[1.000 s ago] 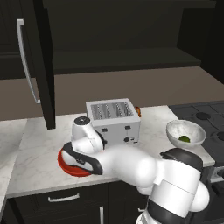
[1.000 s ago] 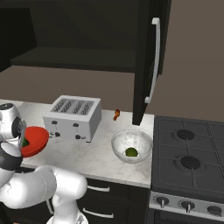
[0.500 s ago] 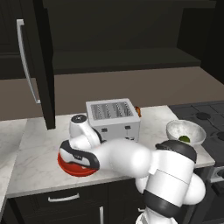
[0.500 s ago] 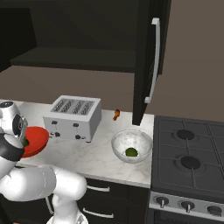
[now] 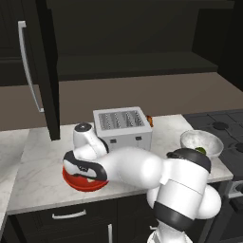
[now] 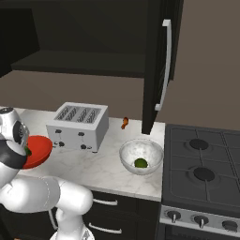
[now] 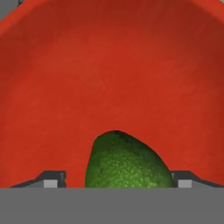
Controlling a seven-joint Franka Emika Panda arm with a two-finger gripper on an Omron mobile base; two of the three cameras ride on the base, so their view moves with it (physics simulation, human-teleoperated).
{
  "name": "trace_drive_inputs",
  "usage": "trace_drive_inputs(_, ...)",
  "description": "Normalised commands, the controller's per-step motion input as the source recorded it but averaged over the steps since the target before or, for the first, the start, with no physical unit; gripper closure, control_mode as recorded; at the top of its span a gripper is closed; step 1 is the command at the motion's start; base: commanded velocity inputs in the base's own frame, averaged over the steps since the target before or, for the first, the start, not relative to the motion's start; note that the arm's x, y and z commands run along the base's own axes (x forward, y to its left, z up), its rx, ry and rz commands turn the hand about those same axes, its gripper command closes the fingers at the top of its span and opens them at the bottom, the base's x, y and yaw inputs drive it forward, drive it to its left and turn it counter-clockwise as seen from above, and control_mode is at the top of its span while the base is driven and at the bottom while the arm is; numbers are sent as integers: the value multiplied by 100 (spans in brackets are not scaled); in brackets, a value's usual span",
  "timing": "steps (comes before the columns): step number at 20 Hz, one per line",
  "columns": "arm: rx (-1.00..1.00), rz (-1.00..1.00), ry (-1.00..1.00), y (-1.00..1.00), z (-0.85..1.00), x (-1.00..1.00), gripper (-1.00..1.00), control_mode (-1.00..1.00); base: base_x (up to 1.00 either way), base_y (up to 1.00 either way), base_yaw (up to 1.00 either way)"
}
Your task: Pick both bowls and place them on the counter. Then place the lime in one bowl and place the avocado in the other bowl.
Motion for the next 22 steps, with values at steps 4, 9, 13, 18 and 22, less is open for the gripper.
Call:
trace_drive_inputs(4,1,0,0,-9,3,-6,-100,-100,0,0,0)
trace_drive_inputs(9,6,0,0,-11,16,-3,-100,-100,0,0,0)
trace_drive_inputs(13,8,0,0,-16,22,-8,-100,-100,0,0,0)
trace_drive_inputs(18,8,0,0,-19,23,-7,-100,-100,0,0,0)
trace_drive_inputs(22,7,0,0,-28,27,-15,-100,-100,0,0,0)
